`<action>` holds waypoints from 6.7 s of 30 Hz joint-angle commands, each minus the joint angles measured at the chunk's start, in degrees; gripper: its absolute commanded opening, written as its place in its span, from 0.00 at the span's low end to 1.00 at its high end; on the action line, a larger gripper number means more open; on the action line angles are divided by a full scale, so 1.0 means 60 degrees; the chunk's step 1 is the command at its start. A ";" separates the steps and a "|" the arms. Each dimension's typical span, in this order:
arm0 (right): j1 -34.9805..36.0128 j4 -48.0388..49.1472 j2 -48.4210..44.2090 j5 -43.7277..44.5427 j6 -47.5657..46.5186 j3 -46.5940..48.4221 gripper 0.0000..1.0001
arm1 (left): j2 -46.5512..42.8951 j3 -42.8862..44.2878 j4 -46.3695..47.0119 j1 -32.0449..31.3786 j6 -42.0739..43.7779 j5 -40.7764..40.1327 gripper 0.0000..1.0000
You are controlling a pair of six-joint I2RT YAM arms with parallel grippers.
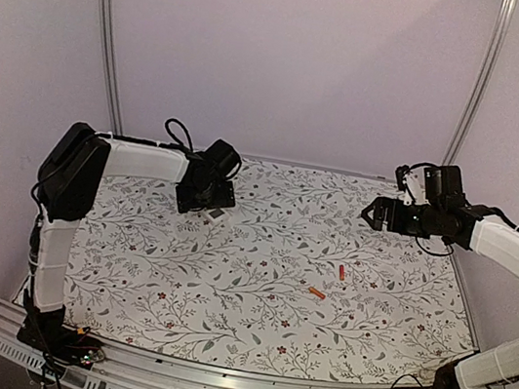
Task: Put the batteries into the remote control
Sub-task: Move the remote control to the center of the board, then pick up the remote control from the center of the board, then pass from the left arm to the right, then pass from the right arm to the left
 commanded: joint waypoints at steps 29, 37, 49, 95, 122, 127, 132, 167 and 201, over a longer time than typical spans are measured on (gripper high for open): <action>0.0041 0.0090 0.0259 -0.0456 -0.0257 -0.0046 0.99 | 0.1657 0.1208 -0.2080 -0.0062 -0.0796 -0.0601 0.79; 0.0048 0.0079 0.0047 -0.0643 -0.0207 -0.0159 0.99 | 0.0011 -0.1322 -0.0159 0.0101 0.0895 0.0608 0.77; 0.0046 0.0183 0.0129 -0.1138 -0.0350 -0.0139 0.99 | 0.0877 -0.0994 0.0866 0.0699 0.2561 0.1998 0.73; 0.8447 -0.0812 -0.2733 0.3654 -0.4567 -0.0780 0.99 | -0.6172 -0.3367 -0.2936 -0.2375 0.6277 1.1805 0.27; 1.1927 -0.3274 -0.0045 0.4847 -0.7068 0.2297 0.58 | -0.5458 -0.2960 -0.2856 -0.4164 0.6042 1.3414 0.17; 1.1973 -0.3751 0.0611 0.5180 -0.7304 0.2877 0.53 | -0.5000 -0.2798 -0.3123 -0.4164 0.5948 1.3257 0.15; 1.1972 -0.4151 0.1204 0.5325 -0.7448 0.3352 0.45 | -0.4515 -0.2554 -0.3364 -0.4164 0.5891 1.3236 0.13; 0.9959 -0.2064 -0.0176 0.3642 -0.5148 0.2413 0.00 | -0.7359 -0.3027 -0.0140 -0.1572 0.4691 1.1572 1.00; 0.8484 0.6659 -0.2145 0.0600 0.0699 0.0051 0.00 | -0.7918 -0.6091 1.0879 -0.4563 0.5414 0.9299 0.56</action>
